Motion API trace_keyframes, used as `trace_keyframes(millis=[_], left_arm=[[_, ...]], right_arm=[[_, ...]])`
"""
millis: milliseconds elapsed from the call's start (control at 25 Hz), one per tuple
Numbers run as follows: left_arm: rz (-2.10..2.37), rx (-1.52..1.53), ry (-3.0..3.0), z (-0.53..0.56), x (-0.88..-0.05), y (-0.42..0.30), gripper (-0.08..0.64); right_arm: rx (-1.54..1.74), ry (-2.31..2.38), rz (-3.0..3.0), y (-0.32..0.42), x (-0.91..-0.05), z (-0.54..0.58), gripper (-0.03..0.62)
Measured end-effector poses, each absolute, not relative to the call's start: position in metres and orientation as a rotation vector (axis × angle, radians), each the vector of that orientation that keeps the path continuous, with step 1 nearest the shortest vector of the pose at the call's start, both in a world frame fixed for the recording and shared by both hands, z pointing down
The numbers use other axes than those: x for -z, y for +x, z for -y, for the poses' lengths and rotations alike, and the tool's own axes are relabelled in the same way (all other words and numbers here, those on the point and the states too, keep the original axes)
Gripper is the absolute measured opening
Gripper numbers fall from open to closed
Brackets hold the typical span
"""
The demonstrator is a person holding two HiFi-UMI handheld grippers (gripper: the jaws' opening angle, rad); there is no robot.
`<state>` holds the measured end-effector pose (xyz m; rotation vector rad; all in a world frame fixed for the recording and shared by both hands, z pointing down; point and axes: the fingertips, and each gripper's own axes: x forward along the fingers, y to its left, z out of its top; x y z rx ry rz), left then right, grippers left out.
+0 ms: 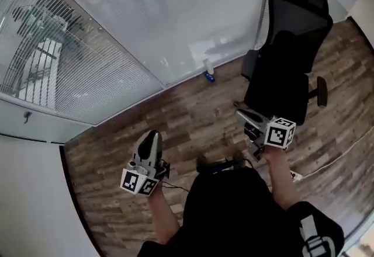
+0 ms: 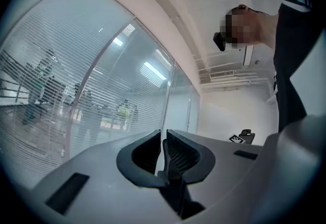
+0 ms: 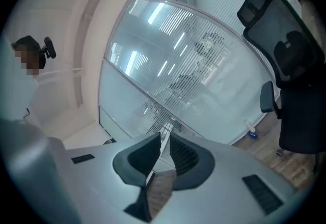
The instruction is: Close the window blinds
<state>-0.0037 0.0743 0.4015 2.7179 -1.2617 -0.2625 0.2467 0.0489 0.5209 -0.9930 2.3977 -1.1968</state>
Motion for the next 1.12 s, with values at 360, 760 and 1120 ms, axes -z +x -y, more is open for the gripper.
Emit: trace_keyframes(millis=[360, 760, 1120], left_arm=[[0.904, 0.298, 2.795, -0.080, -0.397, 0.007, 0.046], [0.603, 0.300, 2.689, -0.090, -0.450, 0.024, 0.046], [0.667, 0.311, 2.663, -0.099, -0.443, 0.005, 0.046]], right_arm=[[1.073, -1.316, -2.173, 0.271, -0.496, -0.108, 0.060], [1.159, -1.597, -2.058, 0.246, -0.514, -0.212, 0.060], [1.093, -1.450, -2.246, 0.200, -0.492, -0.182, 0.060]])
